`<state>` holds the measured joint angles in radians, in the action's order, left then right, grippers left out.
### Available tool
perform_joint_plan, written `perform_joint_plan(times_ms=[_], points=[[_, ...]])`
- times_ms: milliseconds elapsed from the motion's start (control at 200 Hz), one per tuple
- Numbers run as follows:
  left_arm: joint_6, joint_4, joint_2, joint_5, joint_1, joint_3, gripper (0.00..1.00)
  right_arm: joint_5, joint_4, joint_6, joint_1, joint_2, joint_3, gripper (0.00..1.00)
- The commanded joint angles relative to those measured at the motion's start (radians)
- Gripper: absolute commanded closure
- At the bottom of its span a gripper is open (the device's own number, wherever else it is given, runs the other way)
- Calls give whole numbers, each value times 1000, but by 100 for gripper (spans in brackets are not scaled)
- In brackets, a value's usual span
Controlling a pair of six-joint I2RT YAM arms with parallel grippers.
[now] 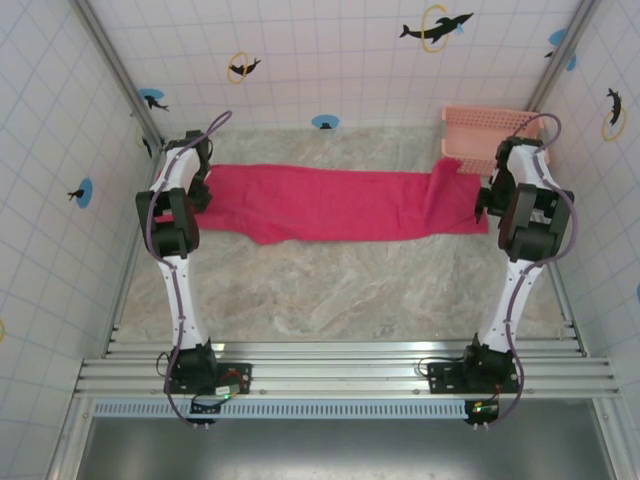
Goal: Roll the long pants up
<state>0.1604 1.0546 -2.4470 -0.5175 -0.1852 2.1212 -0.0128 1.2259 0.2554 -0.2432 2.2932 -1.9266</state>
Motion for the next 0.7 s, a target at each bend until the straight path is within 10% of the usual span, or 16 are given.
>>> perform_joint_plan(times_ms=[0,696], points=[[25,45,40,-8,-5,-14,2,91,-45,54,11,-30,-56,44],[21,56,36,13,12,-17,3,151,-101,197,45,118,-166,59]])
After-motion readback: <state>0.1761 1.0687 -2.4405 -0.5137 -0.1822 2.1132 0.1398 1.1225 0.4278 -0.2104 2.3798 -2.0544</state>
